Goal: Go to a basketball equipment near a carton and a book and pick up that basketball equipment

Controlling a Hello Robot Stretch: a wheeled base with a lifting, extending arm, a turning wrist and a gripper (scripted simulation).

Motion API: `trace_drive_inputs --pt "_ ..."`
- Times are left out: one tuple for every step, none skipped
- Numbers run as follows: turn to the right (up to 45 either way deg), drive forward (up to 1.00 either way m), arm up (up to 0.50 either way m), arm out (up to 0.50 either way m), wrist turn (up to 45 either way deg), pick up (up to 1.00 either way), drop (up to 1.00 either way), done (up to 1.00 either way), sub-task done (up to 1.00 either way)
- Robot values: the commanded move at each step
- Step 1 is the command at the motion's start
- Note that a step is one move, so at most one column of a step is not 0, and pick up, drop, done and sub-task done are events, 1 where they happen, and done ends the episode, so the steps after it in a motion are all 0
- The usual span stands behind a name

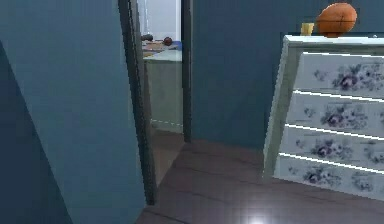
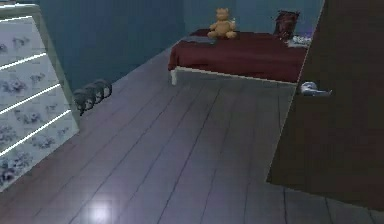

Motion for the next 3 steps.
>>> trace_drive_inputs --pt "15.0 0.00 0.00 0.00 0.0 0.00 0.00 0.00 0.00" --pt "0.0 1.00 0.00 0.00 0.0 0.00 0.00 0.00 0.00" --pt "30.0 0.00 0.00 0.00 0.0 0.00 0.00 0.00 0.00"
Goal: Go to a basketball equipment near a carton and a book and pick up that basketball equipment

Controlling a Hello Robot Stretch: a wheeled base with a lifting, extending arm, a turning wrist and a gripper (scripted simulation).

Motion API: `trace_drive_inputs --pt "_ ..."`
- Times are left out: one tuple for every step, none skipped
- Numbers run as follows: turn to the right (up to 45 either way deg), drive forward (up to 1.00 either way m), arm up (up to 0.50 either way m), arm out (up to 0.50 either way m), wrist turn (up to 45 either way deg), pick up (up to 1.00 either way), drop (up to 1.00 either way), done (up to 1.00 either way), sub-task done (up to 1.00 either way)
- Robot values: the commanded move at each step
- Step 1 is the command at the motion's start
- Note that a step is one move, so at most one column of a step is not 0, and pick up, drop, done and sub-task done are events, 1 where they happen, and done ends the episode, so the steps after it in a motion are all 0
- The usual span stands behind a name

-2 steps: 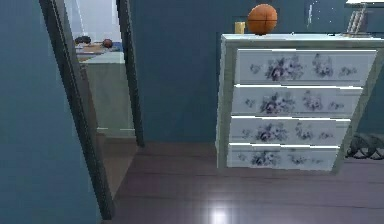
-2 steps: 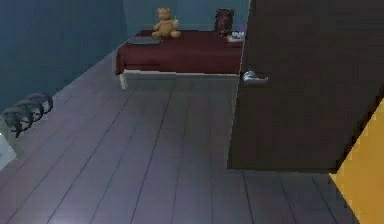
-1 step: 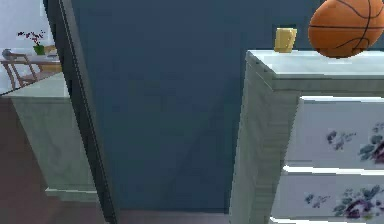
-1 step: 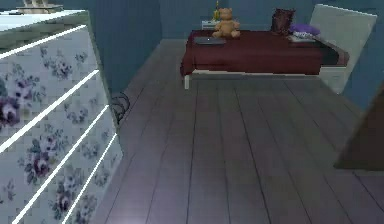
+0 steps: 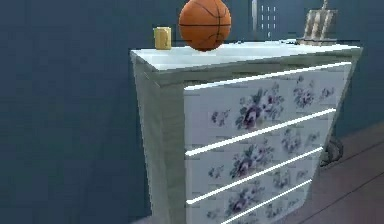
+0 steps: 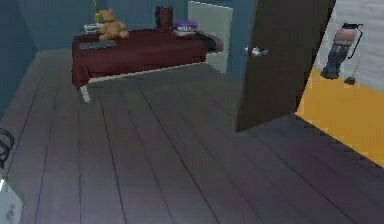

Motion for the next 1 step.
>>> trace_drive_inputs --pt "0.0 0.10 0.00 0.00 0.0 0.00 0.00 0.00 0.00"
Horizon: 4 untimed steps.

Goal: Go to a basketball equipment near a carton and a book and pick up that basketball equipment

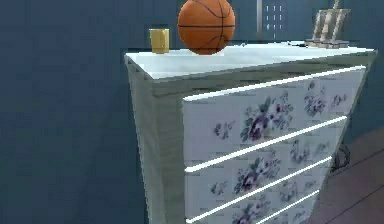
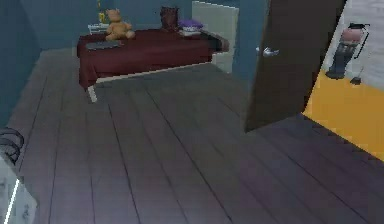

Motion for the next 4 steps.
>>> trace_drive_inputs --pt "-45.0 0.00 0.00 0.00 0.0 0.00 0.00 0.00 0.00" --pt "-33.0 0.00 0.00 0.00 0.0 0.00 0.00 0.00 0.00" --pt "0.0 0.70 0.00 0.00 0.0 0.00 0.00 0.00 0.00" --pt "-15.0 0.00 0.00 0.00 0.0 0.00 0.00 0.00 0.00"
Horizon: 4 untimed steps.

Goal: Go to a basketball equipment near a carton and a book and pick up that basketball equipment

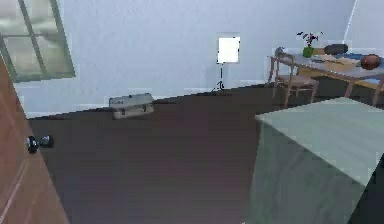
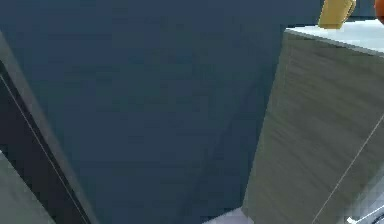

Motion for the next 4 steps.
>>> trace_drive_inputs --pt "0.0 1.00 0.00 0.00 0.0 0.00 0.00 0.00 0.00" --pt "-30.0 0.00 0.00 0.00 0.0 0.00 0.00 0.00 0.00" --pt "0.0 0.05 0.00 0.00 0.0 0.00 0.00 0.00 0.00" --pt "45.0 0.00 0.00 0.00 0.0 0.00 0.00 0.00 0.00"
